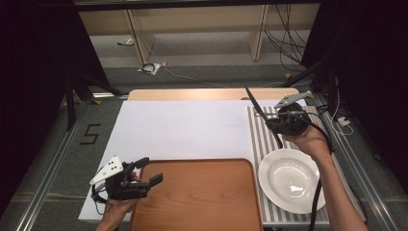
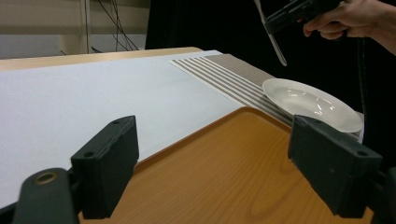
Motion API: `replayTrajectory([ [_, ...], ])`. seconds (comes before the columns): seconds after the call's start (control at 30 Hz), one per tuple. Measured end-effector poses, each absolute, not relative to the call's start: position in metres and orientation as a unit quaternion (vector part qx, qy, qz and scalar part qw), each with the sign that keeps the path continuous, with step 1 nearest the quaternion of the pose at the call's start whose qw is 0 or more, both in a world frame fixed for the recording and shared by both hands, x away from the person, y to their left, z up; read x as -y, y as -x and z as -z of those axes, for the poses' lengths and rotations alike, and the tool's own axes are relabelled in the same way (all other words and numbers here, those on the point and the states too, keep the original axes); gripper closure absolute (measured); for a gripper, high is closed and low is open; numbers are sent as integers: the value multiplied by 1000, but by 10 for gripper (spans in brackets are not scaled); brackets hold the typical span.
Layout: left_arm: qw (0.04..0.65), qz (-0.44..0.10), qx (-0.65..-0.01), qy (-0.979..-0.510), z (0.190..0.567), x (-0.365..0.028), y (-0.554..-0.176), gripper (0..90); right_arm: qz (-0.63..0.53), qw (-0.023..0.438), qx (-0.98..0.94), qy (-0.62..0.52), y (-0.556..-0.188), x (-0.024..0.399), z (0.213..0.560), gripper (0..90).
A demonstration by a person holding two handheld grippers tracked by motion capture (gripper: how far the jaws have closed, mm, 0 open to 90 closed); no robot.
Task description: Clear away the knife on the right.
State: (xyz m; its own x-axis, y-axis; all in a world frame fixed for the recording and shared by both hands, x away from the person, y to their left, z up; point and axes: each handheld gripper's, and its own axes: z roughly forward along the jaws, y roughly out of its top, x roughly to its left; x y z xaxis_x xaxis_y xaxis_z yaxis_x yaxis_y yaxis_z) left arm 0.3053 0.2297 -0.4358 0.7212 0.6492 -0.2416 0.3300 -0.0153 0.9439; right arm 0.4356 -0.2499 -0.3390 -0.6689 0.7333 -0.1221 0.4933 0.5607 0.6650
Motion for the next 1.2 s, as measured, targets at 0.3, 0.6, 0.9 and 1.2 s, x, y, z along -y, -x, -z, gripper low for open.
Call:
replayTrajectory([
  [0.3,608,-132,-349,-700,436,-231,-305,162,-356,204,-853,-323,-391,223,333,808],
  [0.6,611,-134,-348,-699,434,-231,-304,162,-374,182,-863,-286,-355,201,344,808],
  [0.9,611,-134,-346,-699,434,-231,-303,162,-362,165,-877,-270,-337,187,359,808],
  [1.2,612,-135,-345,-698,433,-231,-303,163,-356,144,-883,-269,-326,179,369,808],
])
